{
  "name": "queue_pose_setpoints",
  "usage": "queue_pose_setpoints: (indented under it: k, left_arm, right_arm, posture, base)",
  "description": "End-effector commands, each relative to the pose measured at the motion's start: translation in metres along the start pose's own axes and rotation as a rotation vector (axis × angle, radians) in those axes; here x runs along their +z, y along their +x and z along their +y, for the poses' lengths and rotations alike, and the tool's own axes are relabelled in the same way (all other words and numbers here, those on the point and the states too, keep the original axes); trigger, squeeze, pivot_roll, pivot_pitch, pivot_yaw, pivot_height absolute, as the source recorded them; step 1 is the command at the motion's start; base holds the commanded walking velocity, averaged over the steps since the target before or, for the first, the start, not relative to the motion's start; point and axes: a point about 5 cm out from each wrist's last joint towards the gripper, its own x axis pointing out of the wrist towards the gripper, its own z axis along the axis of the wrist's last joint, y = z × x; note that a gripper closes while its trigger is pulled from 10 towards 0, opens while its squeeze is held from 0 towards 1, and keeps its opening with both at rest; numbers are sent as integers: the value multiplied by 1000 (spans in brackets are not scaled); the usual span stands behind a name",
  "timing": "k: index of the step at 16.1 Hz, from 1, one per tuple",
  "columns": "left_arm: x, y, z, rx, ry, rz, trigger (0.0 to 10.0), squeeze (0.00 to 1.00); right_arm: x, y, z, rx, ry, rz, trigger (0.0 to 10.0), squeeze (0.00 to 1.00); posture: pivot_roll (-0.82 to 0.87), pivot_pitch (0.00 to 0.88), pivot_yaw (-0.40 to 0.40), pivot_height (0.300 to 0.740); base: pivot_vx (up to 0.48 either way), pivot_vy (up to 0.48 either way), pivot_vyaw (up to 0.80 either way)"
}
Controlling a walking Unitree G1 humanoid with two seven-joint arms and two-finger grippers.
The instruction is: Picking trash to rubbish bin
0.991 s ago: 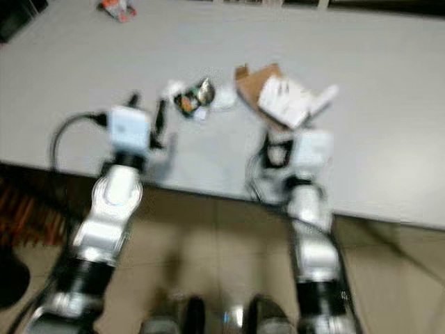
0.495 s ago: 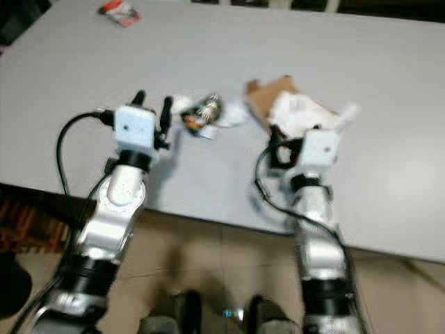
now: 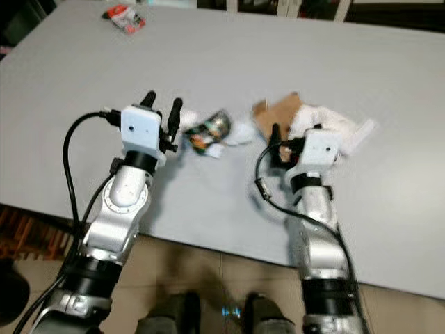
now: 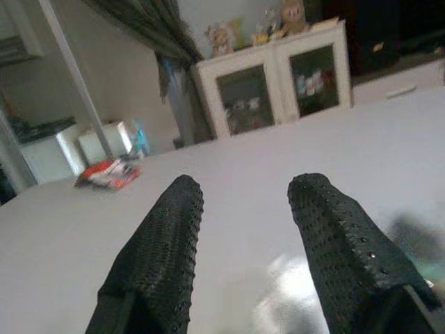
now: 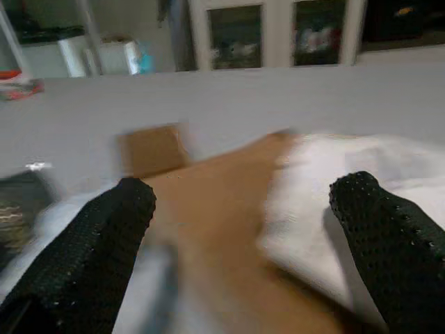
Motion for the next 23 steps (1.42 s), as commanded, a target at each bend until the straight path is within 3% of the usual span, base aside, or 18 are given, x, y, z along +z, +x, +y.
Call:
queue_pose_setpoints:
  k: [1, 4, 6, 10, 11, 12, 16, 19, 22, 23]
  left_arm:
    - [-1, -2, -2, -23, -17, 9, 10000, 0]
    - [-5, -1, -4, -99, -89, 43, 10000, 0]
    - [-12, 5, 4, -139, -137, 74, 10000, 0]
    - [-16, 20, 20, -198, -144, 97, 10000, 0]
    - [-15, 27, 25, -214, -156, 94, 10000, 608]
    - [-14, 31, 27, -238, -165, 90, 10000, 1000]
    - [3, 53, 33, -335, -183, 40, 10000, 1000]
    - [7, 62, 23, -463, -231, 32, 10000, 1000]
    - [7, 67, 17, -490, -213, 44, 10000, 1000]
    - [8, 68, 15, -507, -206, 39, 10000, 0]
  right_arm:
    - [-1, -1, 0, 2, 2, 7, 10000, 0]
    - [-1, -1, 0, 2, 3, 9, 10000, 0]
    - [-1, -1, 2, 9, 5, 9, 10000, 0]
    - [-2, -2, 3, 13, 5, 12, 10000, 0]
    - [-2, -3, 3, 15, 6, 13, 10000, 0]
    - [-2, -3, 4, 16, 7, 13, 10000, 0]
    - [-3, -5, 5, 21, 8, 17, 10000, 0]
    - [-3, -5, 8, 51, 9, 28, 10000, 0]
    - [-2, -6, 9, 69, 23, 31, 10000, 0]
    - [-1, -7, 8, 71, 29, 32, 10000, 0]
  posture:
    - [-13, 246, 46, 740]
    - [-11, 244, 47, 740]
    - [-12, 244, 48, 740]
    - [-18, 240, 54, 740]
    - [-19, 239, 55, 740]
    - [-24, 240, 56, 740]
    - [-33, 235, 59, 740]
    - [-41, 228, 63, 740]
    - [-52, 232, 66, 740]
    - [-54, 235, 66, 740]
  base:
    - [0, 0, 0]
    - [0, 0, 0]
    - [0, 0, 0]
    - [0, 0, 0]
    - [0, 0, 0]
    - [0, 0, 0]
    - [0, 0, 0]
    - [0, 0, 0]
    - [0, 0, 0]
    - [0, 0, 0]
